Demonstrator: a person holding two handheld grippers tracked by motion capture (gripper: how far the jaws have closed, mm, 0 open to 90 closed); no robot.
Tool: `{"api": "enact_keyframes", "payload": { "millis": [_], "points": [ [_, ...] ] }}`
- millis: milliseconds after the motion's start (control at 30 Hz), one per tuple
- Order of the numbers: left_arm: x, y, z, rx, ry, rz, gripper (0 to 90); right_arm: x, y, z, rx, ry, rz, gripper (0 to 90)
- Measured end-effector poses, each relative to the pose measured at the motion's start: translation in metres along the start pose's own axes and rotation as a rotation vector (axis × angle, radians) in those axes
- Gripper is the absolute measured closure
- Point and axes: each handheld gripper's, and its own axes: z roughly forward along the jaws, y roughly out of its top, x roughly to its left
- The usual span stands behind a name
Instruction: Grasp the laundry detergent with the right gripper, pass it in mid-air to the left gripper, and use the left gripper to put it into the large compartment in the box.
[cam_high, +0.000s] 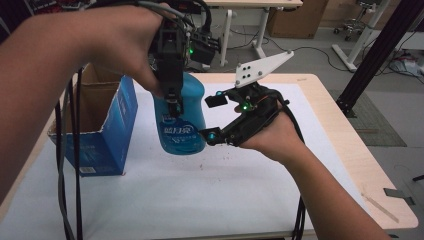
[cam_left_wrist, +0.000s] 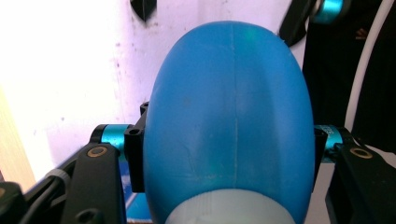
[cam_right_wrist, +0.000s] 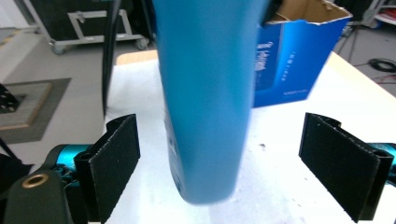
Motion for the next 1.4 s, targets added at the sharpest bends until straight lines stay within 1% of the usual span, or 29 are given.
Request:
{"api": "enact_keyframes", "payload": {
  "millis": [33, 200, 233, 267, 333, 467, 500, 533, 600, 633, 667, 700, 733, 767, 800, 833, 900, 933, 967, 1000, 1033, 1067, 1167, 1200, 1267, 1300, 1333, 1367, 1400],
  "points": [
    [-0.001, -0.004, -0.003, 0.003, 0.001, -0.021, 39.1, -0.001, 0.000, -0.003, 0.023, -0.036, -0.010, 3.2],
    [-0.003, -0.016, -0.012, -0.011, -0.001, -0.087, 39.0, -0.006, -0.002, -0.012, 0.070, -0.072, -0.016, 2.9],
    [-0.003, -0.024, -0.016, -0.009, -0.005, -0.141, 39.0, -0.006, -0.003, -0.014, 0.080, -0.079, -0.017, 2.8],
    [-0.003, -0.024, -0.016, -0.009, -0.005, -0.141, 39.0, -0.007, -0.003, -0.016, 0.089, -0.087, -0.024, 1.9],
    [-0.004, -0.030, -0.020, 0.004, -0.004, -0.186, 38.9, -0.009, -0.003, -0.019, 0.117, -0.107, -0.035, 0.7],
    [-0.004, -0.048, -0.035, -0.011, 0.000, -0.330, 38.9, -0.011, -0.003, -0.024, 0.192, -0.127, -0.068, 0.5],
    [-0.004, -0.048, -0.035, -0.011, 0.000, -0.330, 38.9, -0.012, -0.003, -0.026, 0.210, -0.131, -0.073, 0.5],
    [-0.002, -0.056, -0.042, -0.029, -0.003, -0.402, 38.8, -0.013, -0.002, -0.027, 0.233, -0.131, -0.079, 0.5],
    [0.000, -0.065, -0.048, -0.049, -0.011, -0.496, 38.8, -0.014, -0.001, -0.030, 0.265, -0.137, -0.085, 0.6],
    [0.000, -0.065, -0.048, -0.049, -0.011, -0.496, 38.8, -0.015, 0.000, -0.032, 0.280, -0.138, -0.093, 0.5],
    [0.003, -0.075, -0.053, -0.062, -0.028, -0.589, 38.8, -0.016, 0.002, -0.034, 0.297, -0.142, -0.094, 0.6],
    [0.003, -0.075, -0.053, -0.062, -0.028, -0.589, 38.8, -0.018, 0.002, -0.036, 0.309, -0.146, -0.097, 0.6],
    [0.005, -0.084, -0.058, -0.075, -0.032, -0.676, 38.8, -0.019, 0.003, -0.038, 0.322, -0.142, -0.098, 0.6],
    [0.006, -0.089, -0.060, -0.079, -0.035, -0.713, 38.8, -0.020, 0.003, -0.040, 0.337, -0.143, -0.096, 0.6],
    [0.007, -0.093, -0.063, -0.079, -0.033, -0.743, 38.8, -0.020, 0.003, -0.041, 0.355, -0.148, -0.088, 0.6],
    [0.007, -0.093, -0.063, -0.079, -0.033, -0.743, 38.8, -0.021, 0.002, -0.043, 0.369, -0.148, -0.095, 0.6],
    [0.008, -0.105, -0.070, -0.077, -0.010, -0.836, 38.8, -0.022, 0.002, -0.047, 0.390, -0.155, -0.100, 0.6],
    [0.008, -0.105, -0.070, -0.077, -0.010, -0.836, 38.8, -0.022, 0.002, -0.047, 0.390, -0.155, -0.100, 0.6],
    [0.010, -0.112, -0.075, -0.060, 0.006, -0.890, 38.8, -0.023, 0.002, -0.051, 0.408, -0.159, -0.095, 0.6],
    [0.010, -0.112, -0.075, -0.060, 0.006, -0.890, 38.8, -0.023, 0.002, -0.051, 0.408, -0.159, -0.095, 0.6],
    [0.012, -0.120, -0.080, -0.047, 0.020, -0.948, 38.8, -0.025, 0.002, -0.055, 0.422, -0.163, -0.097, 0.6],
    [0.012, -0.120, -0.080, -0.047, 0.020, -0.948, 38.8, -0.025, 0.002, -0.055, 0.422, -0.163, -0.097, 0.6],
    [0.017, -0.138, -0.087, -0.047, 0.059, -1.054, 38.8, -0.028, 0.001, -0.061, 0.428, -0.171, -0.090, 0.6],
    [0.017, -0.138, -0.087, -0.047, 0.059, -1.054, 38.8, -0.028, 0.001, -0.061, 0.428, -0.171, -0.090, 0.6],
    [0.021, -0.148, -0.089, -0.050, 0.067, -1.117, 38.8, -0.029, -0.001, -0.062, 0.431, -0.177, -0.086, 0.6],
    [0.025, -0.158, -0.089, -0.044, 0.076, -1.184, 38.8, -0.029, -0.003, -0.062, 0.434, -0.177, -0.085, 0.7],
    [0.025, -0.158, -0.089, -0.044, 0.076, -1.184, 38.8, -0.029, -0.003, -0.062, 0.434, -0.177, -0.085, 0.7],
    [0.029, -0.166, -0.087, -0.025, 0.082, -1.231, 38.8, -0.030, -0.005, -0.062, 0.439, -0.180, -0.084, 0.7],
    [0.029, -0.166, -0.087, -0.025, 0.082, -1.231, 38.8, -0.030, -0.005, -0.062, 0.439, -0.180, -0.084, 0.7]
  ]
}}
